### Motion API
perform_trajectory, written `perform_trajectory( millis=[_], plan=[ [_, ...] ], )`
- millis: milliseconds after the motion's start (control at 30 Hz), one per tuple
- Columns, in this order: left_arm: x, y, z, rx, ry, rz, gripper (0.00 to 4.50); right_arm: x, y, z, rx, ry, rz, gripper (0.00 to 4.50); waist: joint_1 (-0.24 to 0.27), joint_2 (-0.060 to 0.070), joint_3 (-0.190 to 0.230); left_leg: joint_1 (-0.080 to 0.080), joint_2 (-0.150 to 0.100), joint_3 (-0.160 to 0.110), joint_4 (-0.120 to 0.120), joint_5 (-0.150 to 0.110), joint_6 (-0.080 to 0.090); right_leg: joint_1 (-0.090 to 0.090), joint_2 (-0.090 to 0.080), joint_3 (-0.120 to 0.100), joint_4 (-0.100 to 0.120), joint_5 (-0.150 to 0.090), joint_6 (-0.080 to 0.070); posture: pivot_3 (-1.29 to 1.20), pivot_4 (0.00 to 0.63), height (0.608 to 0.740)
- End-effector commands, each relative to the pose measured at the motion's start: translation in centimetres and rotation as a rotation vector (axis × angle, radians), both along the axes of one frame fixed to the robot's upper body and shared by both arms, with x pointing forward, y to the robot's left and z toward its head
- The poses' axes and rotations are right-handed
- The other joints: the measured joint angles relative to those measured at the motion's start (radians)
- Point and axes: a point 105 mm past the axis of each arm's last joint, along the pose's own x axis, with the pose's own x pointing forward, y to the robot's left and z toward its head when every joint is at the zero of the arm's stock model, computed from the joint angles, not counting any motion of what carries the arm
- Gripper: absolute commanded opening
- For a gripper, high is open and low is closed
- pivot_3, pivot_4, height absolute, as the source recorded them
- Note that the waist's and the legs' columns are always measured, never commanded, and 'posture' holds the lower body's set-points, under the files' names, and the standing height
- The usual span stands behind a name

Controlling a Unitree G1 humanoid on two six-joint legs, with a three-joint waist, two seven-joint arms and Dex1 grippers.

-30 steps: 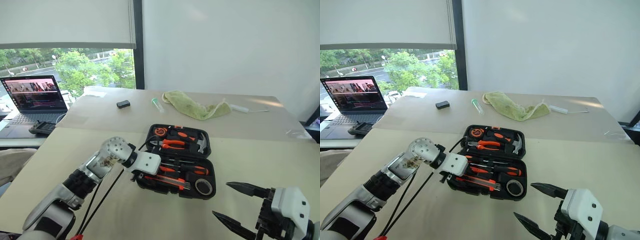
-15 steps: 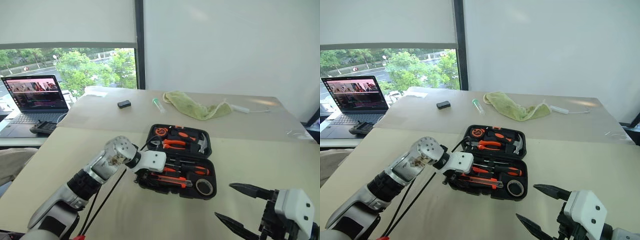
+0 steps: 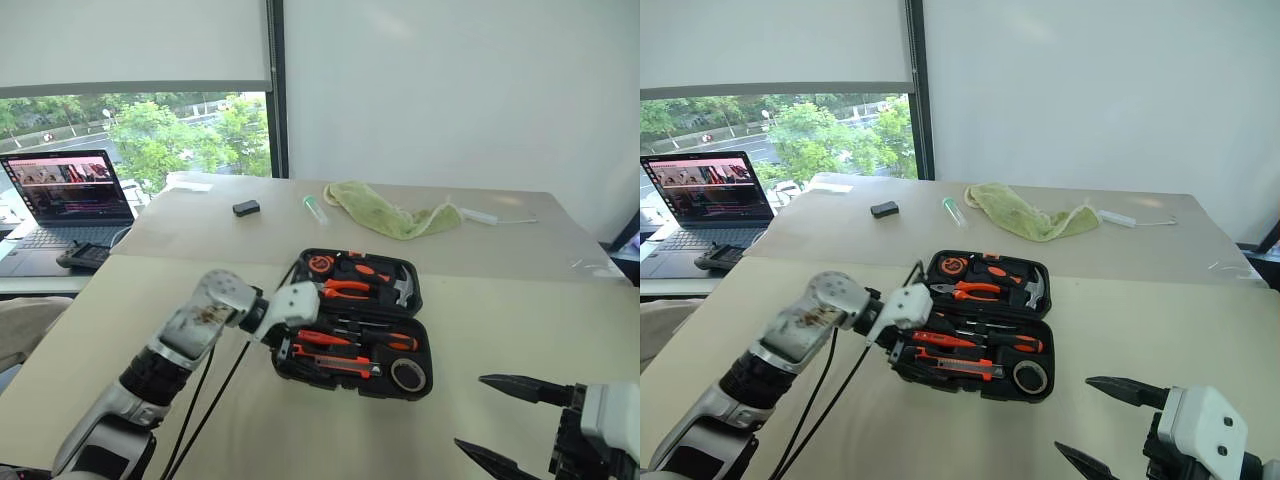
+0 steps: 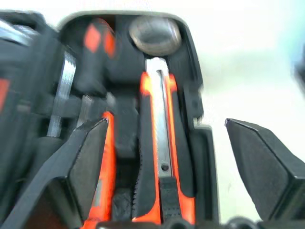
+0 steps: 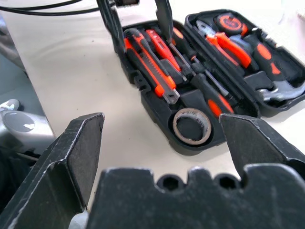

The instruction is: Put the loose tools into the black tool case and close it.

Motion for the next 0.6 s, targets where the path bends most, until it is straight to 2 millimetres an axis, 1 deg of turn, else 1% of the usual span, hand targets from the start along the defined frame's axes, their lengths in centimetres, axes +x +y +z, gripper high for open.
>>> perform_trajectory(
  millis=[33,67,100,133,167,200,233,333,367,467,533,600],
  plan=[
    [-0.7,0.1,0.6,-0.112,0.061,0.024,3.29,0.1,0.6,0.2,0.022,-0.016,0.007,4.5,0.001,0.0,0.0,0.0,0.0,0.0,0.0,0.0,0.0,0.0,0.0,0.0,0.0,0.0,0.0,0.0,0.15,0.74],
    [-0.8,0.1,0.2,-0.114,0.056,0.036,2.87,0.1,0.7,0.2,0.028,-0.018,0.008,4.5,0.0,0.0,0.0,0.0,0.0,0.0,0.0,0.0,0.0,0.0,0.0,0.0,0.0,0.0,0.0,0.0,0.15,0.74],
    [-0.8,0.0,-0.4,-0.129,0.071,0.061,2.55,0.2,0.8,0.3,0.032,-0.021,0.008,4.5,0.0,0.0,0.0,0.0,0.0,0.0,0.0,0.0,0.0,0.0,0.0,0.0,0.0,0.0,0.0,0.0,0.15,0.74],
    [-0.6,-0.1,-0.8,-0.142,0.071,0.086,2.09,0.2,0.8,0.3,0.034,-0.022,0.007,4.5,0.001,0.0,0.0,0.0,0.0,0.0,0.0,0.0,0.0,0.0,0.0,0.0,0.0,0.0,0.0,0.0,0.15,0.74],
    [-0.6,-0.2,-1.4,-0.15,0.068,0.103,1.86,0.3,0.9,0.3,0.036,-0.023,0.006,4.5,0.002,0.0,0.0,0.0,-0.001,0.0,0.0,0.0,0.0,0.0,0.0,0.0,0.0,0.0,0.0,0.0,0.15,0.74],
    [-0.6,-0.5,-1.8,-0.159,0.065,0.115,1.42,0.3,0.9,0.3,0.036,-0.024,0.004,4.5,0.003,0.0,0.0,0.0,-0.001,0.0,0.0,0.0,0.0,0.0,0.0,0.0,0.0,0.0,0.0,0.0,0.15,0.74],
    [-0.6,-0.7,-2.1,-0.169,0.062,0.129,1.18,0.3,0.9,0.3,0.037,-0.024,0.003,4.5,0.003,0.0,0.0,0.0,-0.001,0.0,0.0,0.0,0.0,0.0,0.0,0.0,0.0,0.0,0.0,0.0,0.15,0.74],
    [-0.6,-1.3,-3.4,-0.178,0.061,0.157,0.16,0.2,1.0,0.2,0.041,-0.024,-0.004,4.5,0.004,0.0,0.0,0.0,-0.001,0.0,0.0,0.0,0.0,0.0,-0.001,0.0,0.0,0.0,0.0,0.0,0.15,0.74],
    [-0.6,-1.5,-3.8,-0.183,0.061,0.17,0.03,0.2,1.0,0.2,0.041,-0.024,-0.006,4.5,0.003,0.0,0.0,0.0,-0.001,0.0,0.0,0.0,0.0,0.0,-0.001,0.0,0.0,0.0,0.0,0.0,0.15,0.74],
    [-0.5,-1.9,-5.0,-0.174,0.072,0.186,0.03,0.1,1.1,0.2,0.044,-0.024,-0.013,4.5,0.003,0.0,0.0,0.0,-0.001,0.0,0.0,0.0,0.0,0.0,-0.001,0.0,0.0,0.0,0.0,0.0,0.15,0.74],
    [-0.7,-1.7,-7.1,-0.104,0.063,0.165,0.03,0.1,1.3,0.1,0.047,-0.022,-0.016,4.5,0.003,0.001,-0.001,0.0,-0.001,0.0,0.0,0.0,0.0,0.0,-0.001,0.0,0.0,0.0,0.0,0.0,0.15,0.74],
    [-0.9,-1.5,-8.7,-0.06,0.064,0.158,0.03,0.1,1.3,0.0,0.045,-0.017,-0.016,4.5,0.003,0.001,-0.001,0.001,-0.001,0.0,0.0,0.0,0.0,0.001,-0.001,0.0,0.0,0.0,0.0,0.0,0.15,0.74]
  ],
)
